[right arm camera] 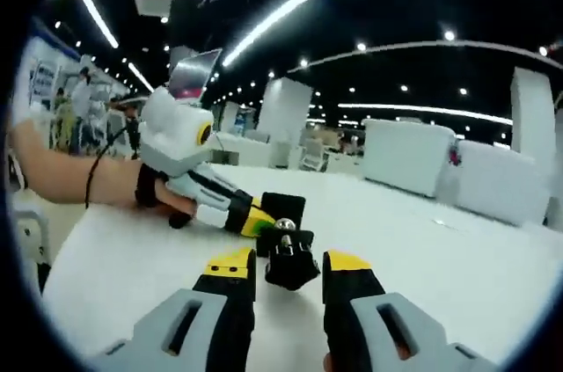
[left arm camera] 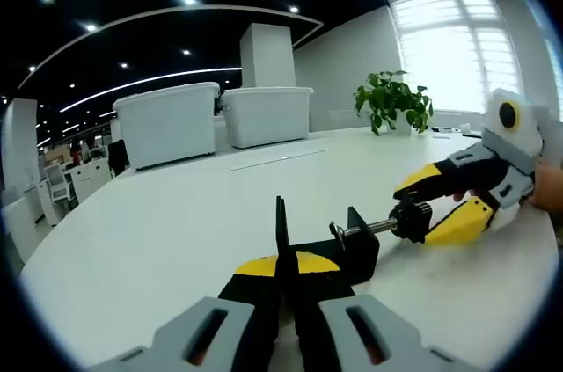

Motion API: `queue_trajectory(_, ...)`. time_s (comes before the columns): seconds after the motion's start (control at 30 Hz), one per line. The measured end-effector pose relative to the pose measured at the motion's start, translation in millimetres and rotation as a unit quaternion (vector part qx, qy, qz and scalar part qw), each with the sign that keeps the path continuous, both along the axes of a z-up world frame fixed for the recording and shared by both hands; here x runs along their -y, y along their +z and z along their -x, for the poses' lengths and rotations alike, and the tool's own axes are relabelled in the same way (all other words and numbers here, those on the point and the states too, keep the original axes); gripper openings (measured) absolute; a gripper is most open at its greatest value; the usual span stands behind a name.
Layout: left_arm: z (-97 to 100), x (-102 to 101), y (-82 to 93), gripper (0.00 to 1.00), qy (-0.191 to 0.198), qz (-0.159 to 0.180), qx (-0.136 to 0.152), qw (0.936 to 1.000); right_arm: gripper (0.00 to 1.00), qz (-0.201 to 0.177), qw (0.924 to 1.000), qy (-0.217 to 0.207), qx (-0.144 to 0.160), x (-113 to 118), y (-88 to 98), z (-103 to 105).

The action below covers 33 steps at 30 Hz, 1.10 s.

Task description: Clamp the fixed fixture on the desktop, loosen the retaining clip, secure it to the edge of the desk, and tighten the retaining clip.

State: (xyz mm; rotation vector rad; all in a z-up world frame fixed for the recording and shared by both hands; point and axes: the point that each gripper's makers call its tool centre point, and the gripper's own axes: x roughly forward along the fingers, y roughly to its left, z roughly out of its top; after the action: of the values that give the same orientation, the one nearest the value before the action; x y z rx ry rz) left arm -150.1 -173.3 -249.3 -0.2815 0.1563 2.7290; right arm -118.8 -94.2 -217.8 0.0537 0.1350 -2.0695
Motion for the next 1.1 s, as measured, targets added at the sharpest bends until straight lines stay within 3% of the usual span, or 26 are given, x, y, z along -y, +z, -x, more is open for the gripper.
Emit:
queue_trajectory(0.07,0.0,0,0.0,0.06,0.000,0.000,0.000,1.0000,0.28,0.024,0.9981,0.010,0.056,-2,0.4,1)
queue_trajectory(0.13,-2.1,0,0.4,0.06,0.000,0.000,0.000,1.0000,0.29,0.062,0.9909,0.029,0.116,-1,4.9,-8)
queue_trajectory(0.17,-2.2,-1,0.4,0.06,0.000,0.000,0.000,1.0000,0.30,0.094,0.9815,0.031,0.164,0,8.5,-8)
queue_trajectory(0.2,-2.3,-1,0.4,0.06,0.000,0.000,0.000,1.0000,0.30,0.121,0.9669,0.029,0.223,1,7.1,-9)
queue_trajectory(0.23,-2.1,-1,0.3,0.06,-0.001,0.000,0.000,1.0000,0.32,0.131,0.9580,0.033,0.253,1,5.6,-11)
queue_trajectory(0.33,-2.7,-1,0.9,0.06,0.000,0.000,0.000,1.0000,0.30,0.128,0.9615,0.012,0.243,-3,1.8,-5)
queue_trajectory(0.53,-2.2,0,1.5,0.06,0.001,0.000,-0.001,1.0000,0.25,0.074,0.9668,-0.017,0.244,1,-18.7,0)
queue_trajectory(0.67,-1.2,0,1.1,0.06,0.000,0.000,-0.001,1.0000,0.24,0.080,0.9655,-0.015,0.247,2,-18.6,-2)
queue_trajectory(0.77,0.3,0,0.9,0.06,-0.001,0.000,0.000,1.0000,0.24,0.078,0.9681,-0.014,0.238,2,-18.6,-4)
queue_trajectory(0.8,0.5,0,0.8,0.06,-0.001,0.000,0.000,1.0000,0.24,0.073,0.9729,-0.013,0.219,3,-17.6,-7)
queue_trajectory(0.93,2.2,0,0.3,0.06,-0.001,0.001,-0.001,1.0000,0.24,0.031,0.9942,-0.013,0.102,6,-12.7,-17)
queue_trajectory(0.97,2.2,1,0.1,0.06,-0.002,0.002,-0.001,1.0000,0.24,0.021,0.9967,-0.014,0.077,6,-12.0,-19)
queue_trajectory(1.0,1.8,1,0.3,0.06,-0.002,0.002,-0.003,1.0000,0.24,-0.002,0.9995,-0.015,0.028,7,-11.1,-23)
queue_trajectory(1.1,0.1,0,1.2,0.06,-0.004,0.009,-0.008,0.9999,0.24,-0.040,0.9981,-0.022,-0.041,10,-11.3,-32)
